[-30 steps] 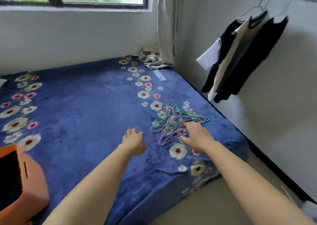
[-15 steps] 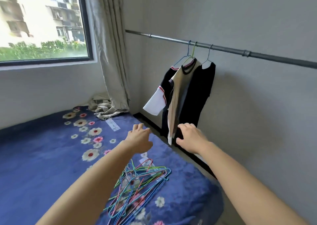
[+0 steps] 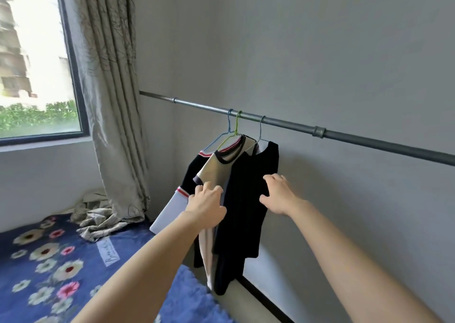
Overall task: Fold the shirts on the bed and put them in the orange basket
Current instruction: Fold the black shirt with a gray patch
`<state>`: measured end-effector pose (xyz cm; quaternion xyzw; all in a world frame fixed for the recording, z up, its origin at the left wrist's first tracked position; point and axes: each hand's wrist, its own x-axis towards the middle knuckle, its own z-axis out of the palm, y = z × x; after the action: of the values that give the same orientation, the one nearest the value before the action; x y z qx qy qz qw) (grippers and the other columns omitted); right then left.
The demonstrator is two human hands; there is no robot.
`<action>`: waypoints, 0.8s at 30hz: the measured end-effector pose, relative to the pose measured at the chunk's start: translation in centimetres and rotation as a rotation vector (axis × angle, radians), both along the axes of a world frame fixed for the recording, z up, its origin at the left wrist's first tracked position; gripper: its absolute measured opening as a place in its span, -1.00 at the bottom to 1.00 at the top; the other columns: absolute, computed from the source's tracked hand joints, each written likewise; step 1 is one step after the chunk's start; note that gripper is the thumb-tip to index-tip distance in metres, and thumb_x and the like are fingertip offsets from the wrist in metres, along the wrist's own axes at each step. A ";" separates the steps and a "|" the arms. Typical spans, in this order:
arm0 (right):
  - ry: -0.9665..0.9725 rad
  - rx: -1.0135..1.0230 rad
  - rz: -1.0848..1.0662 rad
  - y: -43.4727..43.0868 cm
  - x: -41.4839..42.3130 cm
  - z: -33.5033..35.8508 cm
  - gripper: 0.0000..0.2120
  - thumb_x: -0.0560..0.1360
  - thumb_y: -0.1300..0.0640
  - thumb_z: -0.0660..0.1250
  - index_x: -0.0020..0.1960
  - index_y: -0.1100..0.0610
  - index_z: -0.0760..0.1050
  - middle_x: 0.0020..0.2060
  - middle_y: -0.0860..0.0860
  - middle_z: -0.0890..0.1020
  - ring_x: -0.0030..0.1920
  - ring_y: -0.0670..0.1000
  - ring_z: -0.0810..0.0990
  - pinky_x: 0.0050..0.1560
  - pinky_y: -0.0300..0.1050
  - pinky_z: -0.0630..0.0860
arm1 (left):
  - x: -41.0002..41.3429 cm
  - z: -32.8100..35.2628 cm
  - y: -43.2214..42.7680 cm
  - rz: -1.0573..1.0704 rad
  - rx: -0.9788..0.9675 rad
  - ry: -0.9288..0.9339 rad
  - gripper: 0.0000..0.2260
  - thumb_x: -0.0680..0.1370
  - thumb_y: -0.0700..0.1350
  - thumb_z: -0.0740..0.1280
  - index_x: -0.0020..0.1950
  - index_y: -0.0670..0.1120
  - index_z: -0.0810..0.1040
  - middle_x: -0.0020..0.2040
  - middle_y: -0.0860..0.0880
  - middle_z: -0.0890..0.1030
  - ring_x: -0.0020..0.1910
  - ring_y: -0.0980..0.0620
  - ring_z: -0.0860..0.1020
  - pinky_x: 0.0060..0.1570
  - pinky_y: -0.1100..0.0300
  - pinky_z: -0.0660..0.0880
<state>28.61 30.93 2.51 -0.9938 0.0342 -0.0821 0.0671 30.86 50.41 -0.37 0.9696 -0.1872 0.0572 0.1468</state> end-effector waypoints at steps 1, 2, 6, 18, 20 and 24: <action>-0.026 -0.003 0.012 -1.7 2.0 0.8 -0.47 0.54 0.04 0.23 0.45 0.17 0.20 0.37 0.11 0.33 0.38 0.14 0.26 0.35 0.07 0.29 | 1.5 0.4 -1.7 0.009 -0.012 -0.001 -0.57 0.53 -0.08 0.22 0.40 -0.06 0.29 0.36 -0.12 0.28 0.35 -0.17 0.23 0.20 -0.01 0.31; -0.044 0.001 0.021 -2.7 3.5 1.5 -0.45 0.54 0.04 0.24 0.46 0.17 0.20 0.37 0.12 0.33 0.39 0.14 0.26 0.36 0.07 0.29 | 2.6 0.7 -2.9 0.019 -0.021 0.000 -0.55 0.53 -0.07 0.23 0.42 -0.05 0.28 0.37 -0.11 0.28 0.36 -0.16 0.23 0.20 -0.02 0.31; -0.106 0.011 0.044 -6.7 9.3 3.6 -0.46 0.54 0.04 0.22 0.46 0.17 0.20 0.38 0.11 0.34 0.38 0.13 0.28 0.34 0.02 0.31 | 6.8 2.2 -7.8 0.056 -0.037 -0.040 -0.52 0.55 -0.06 0.21 0.46 -0.04 0.23 0.39 -0.08 0.29 0.36 -0.13 0.25 0.23 0.01 0.30; -0.050 0.288 0.171 -9.7 22.7 2.2 -0.52 0.66 0.07 -0.08 0.56 0.08 0.00 0.51 0.07 0.18 0.48 0.10 0.17 0.40 0.01 0.21 | 18.3 1.8 -14.5 0.237 -0.242 0.001 -0.70 0.63 -0.04 0.13 0.32 -0.11 0.36 0.21 -0.09 0.51 0.19 -0.09 0.47 0.13 0.00 0.47; -0.025 0.565 0.142 -9.2 24.1 1.8 -0.52 0.66 0.06 -0.04 0.54 0.15 0.05 0.49 0.11 0.22 0.47 0.12 0.21 0.40 -0.04 0.19 | 19.2 1.3 -14.8 0.236 -0.339 -0.002 -0.77 0.63 -0.12 0.10 0.24 -0.11 0.43 0.08 -0.08 0.58 0.03 -0.08 0.54 0.01 0.04 0.51; -0.078 1.192 0.100 -8.6 26.0 2.2 -0.89 0.58 0.21 0.17 0.09 0.18 0.38 -0.07 0.08 0.48 -0.04 0.02 0.45 0.09 -0.09 0.39 | 19.3 0.8 -14.8 0.241 -0.444 -0.103 -0.88 0.64 -0.21 0.07 -0.02 -0.09 0.38 -0.21 -0.03 0.52 -0.26 -0.03 0.49 -0.35 0.18 0.37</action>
<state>54.64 22.38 4.67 -0.7814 0.0252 -0.0817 0.6181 50.18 35.65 0.42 0.9248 -0.0605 0.1631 0.3385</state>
